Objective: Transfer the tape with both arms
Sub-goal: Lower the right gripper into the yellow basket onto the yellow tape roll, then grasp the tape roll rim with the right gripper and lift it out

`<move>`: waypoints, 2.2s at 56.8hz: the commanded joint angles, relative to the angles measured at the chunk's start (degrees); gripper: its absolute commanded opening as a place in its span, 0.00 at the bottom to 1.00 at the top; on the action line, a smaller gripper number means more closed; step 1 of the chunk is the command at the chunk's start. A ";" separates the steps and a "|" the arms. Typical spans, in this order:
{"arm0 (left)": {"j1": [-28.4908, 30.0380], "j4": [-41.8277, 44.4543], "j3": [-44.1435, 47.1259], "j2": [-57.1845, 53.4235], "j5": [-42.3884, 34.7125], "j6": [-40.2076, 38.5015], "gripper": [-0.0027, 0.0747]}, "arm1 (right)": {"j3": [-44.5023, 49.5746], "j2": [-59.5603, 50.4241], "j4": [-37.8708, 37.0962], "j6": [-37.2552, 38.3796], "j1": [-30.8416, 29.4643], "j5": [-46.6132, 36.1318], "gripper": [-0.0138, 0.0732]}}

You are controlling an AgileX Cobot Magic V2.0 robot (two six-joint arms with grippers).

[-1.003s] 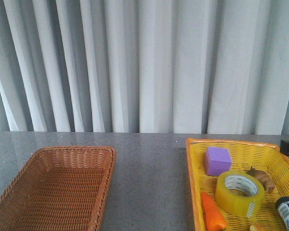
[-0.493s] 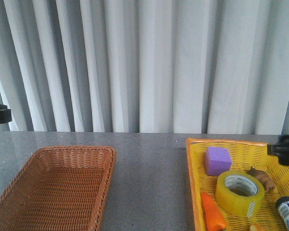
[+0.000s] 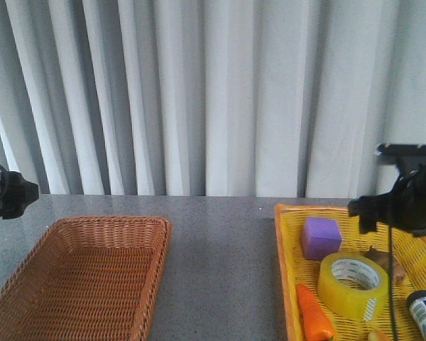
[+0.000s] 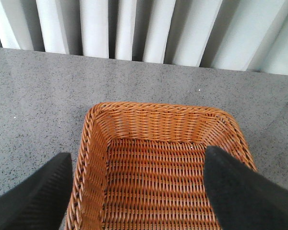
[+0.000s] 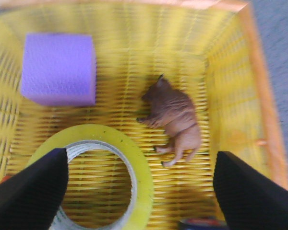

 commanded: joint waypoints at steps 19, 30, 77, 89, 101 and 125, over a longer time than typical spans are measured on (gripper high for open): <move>-0.26 -1.07 -1.92 -1.92 -3.61 0.00 0.75 | -3.12 5.36 -0.05 -4.19 -0.07 1.72 0.84; -0.26 -1.07 -1.92 -1.92 -3.75 0.00 0.75 | -3.12 6.60 0.03 -4.19 -0.07 1.72 0.77; -0.26 -1.07 -1.92 -1.92 -4.70 0.00 0.75 | -5.45 1.33 0.49 -12.08 0.07 3.77 0.15; -0.26 -1.07 -1.92 -1.92 -4.71 -0.34 0.75 | -14.34 -2.36 18.91 -21.98 0.80 7.32 0.15; -0.26 -1.07 -1.92 -2.35 -4.29 0.00 0.75 | -16.33 -2.61 18.29 -25.36 10.37 6.47 0.15; -0.26 -1.07 -1.92 -2.66 -3.43 0.00 0.75 | -16.33 7.97 10.76 -23.10 23.52 3.71 0.15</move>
